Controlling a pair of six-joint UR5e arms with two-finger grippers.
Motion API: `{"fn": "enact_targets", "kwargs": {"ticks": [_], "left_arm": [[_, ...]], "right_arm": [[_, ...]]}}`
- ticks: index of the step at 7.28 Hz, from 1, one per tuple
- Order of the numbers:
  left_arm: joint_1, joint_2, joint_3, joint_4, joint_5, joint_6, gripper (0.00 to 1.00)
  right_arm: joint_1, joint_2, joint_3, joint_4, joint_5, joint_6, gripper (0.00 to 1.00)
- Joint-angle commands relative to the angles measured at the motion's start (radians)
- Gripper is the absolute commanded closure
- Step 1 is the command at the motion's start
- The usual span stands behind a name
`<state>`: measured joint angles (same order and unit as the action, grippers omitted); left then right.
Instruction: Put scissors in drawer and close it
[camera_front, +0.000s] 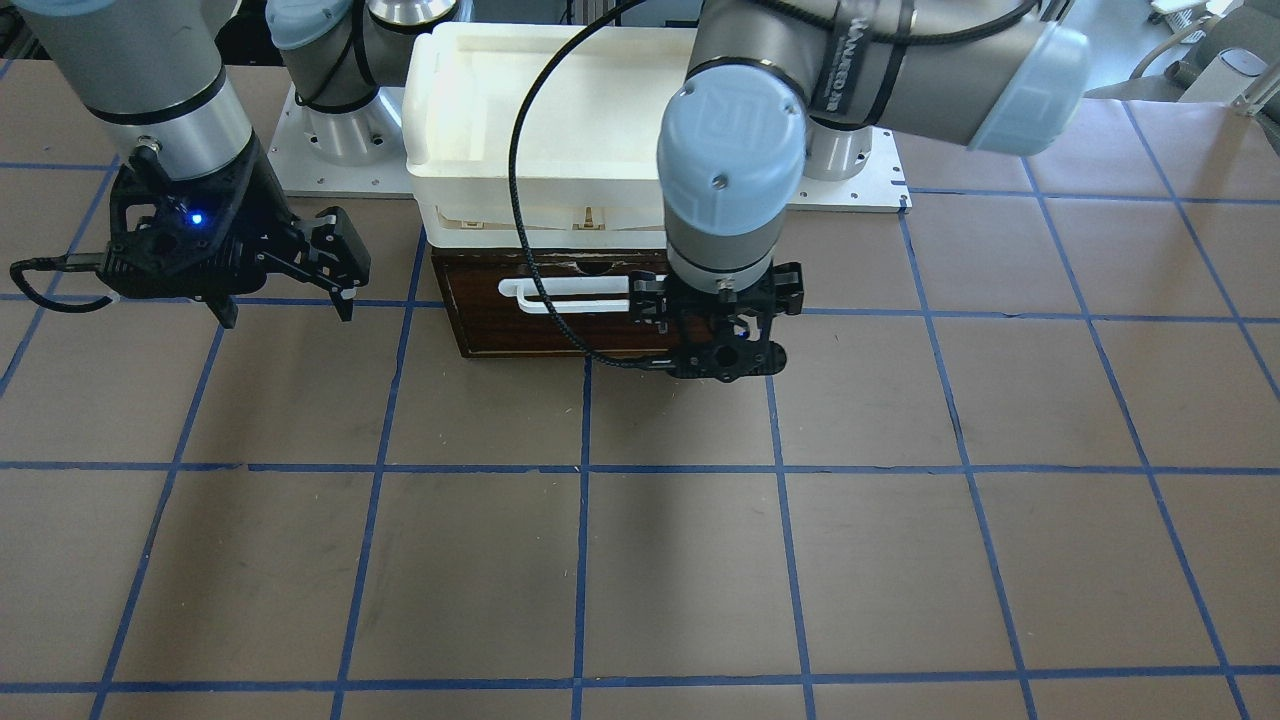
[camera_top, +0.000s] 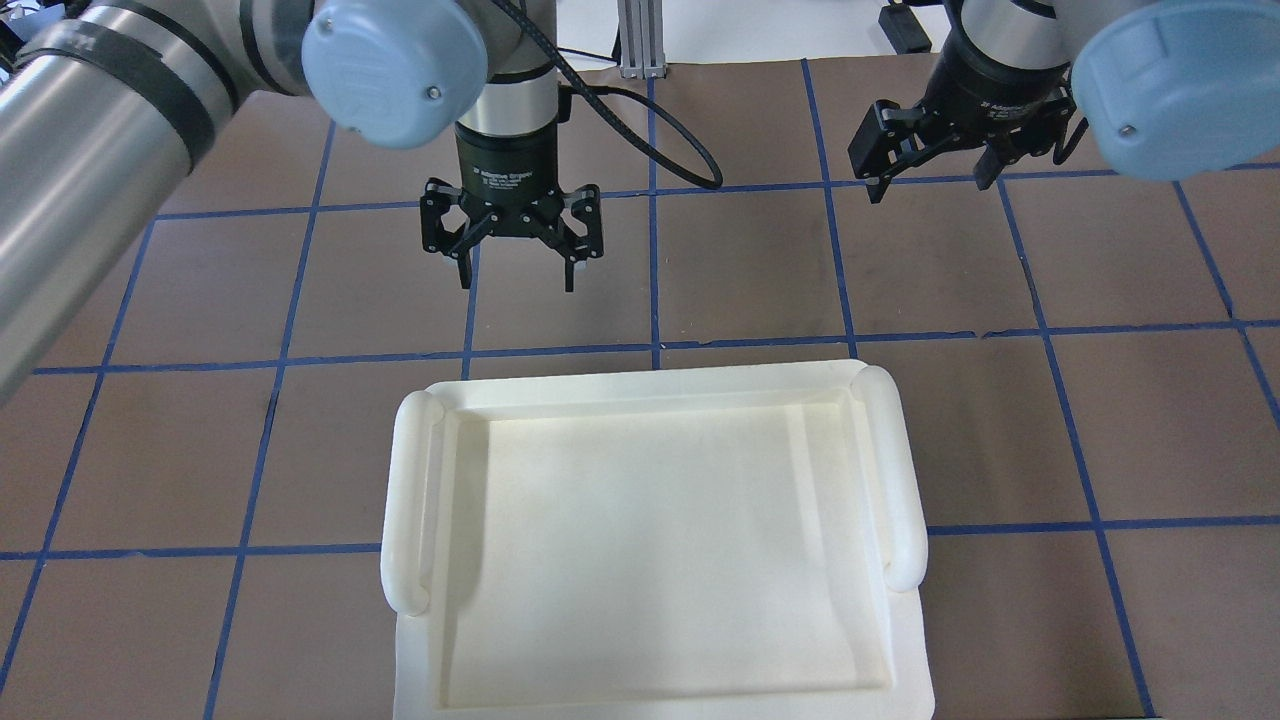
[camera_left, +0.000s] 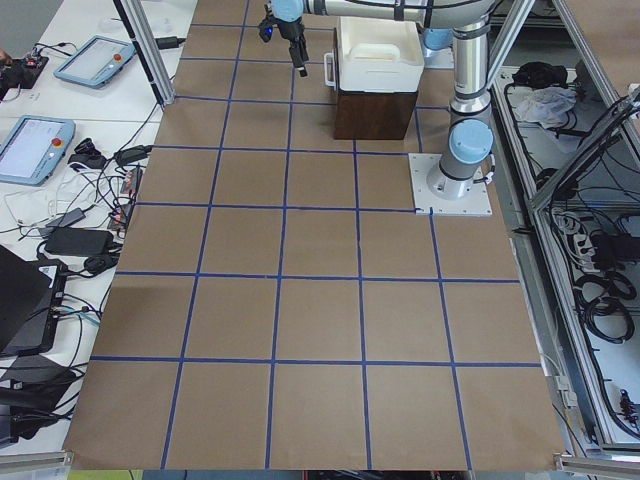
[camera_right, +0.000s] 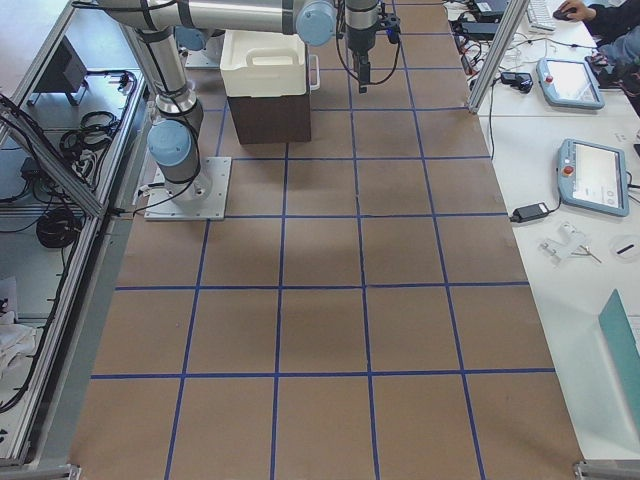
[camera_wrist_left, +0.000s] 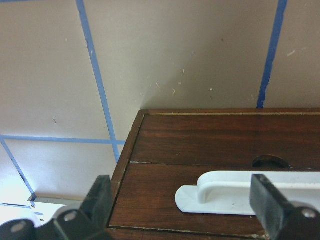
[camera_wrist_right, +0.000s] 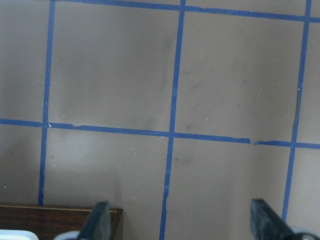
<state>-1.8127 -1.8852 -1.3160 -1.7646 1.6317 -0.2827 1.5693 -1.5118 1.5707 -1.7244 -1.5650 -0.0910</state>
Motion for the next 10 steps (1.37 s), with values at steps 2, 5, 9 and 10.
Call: {"fn": "enact_targets", "kwargs": {"ticks": [2, 5, 9, 10], "left_arm": [[0.107, 0.159, -0.014, 0.011, 0.043, 0.004, 0.00], [0.147, 0.302, -0.149, 0.002, 0.083, 0.003, 0.00], [0.273, 0.350, -0.144, -0.010, -0.069, 0.092, 0.00], [0.274, 0.347, -0.147, -0.003, -0.066, 0.140, 0.00]], "right_arm": [[0.002, -0.002, 0.000, -0.001, 0.012, 0.004, 0.00], [0.002, -0.002, 0.000, -0.001, 0.008, 0.005, 0.00], [0.002, 0.001, 0.000, -0.004, -0.007, 0.007, 0.00], [0.002, -0.001, 0.000, -0.004, -0.004, 0.008, 0.00]]}}
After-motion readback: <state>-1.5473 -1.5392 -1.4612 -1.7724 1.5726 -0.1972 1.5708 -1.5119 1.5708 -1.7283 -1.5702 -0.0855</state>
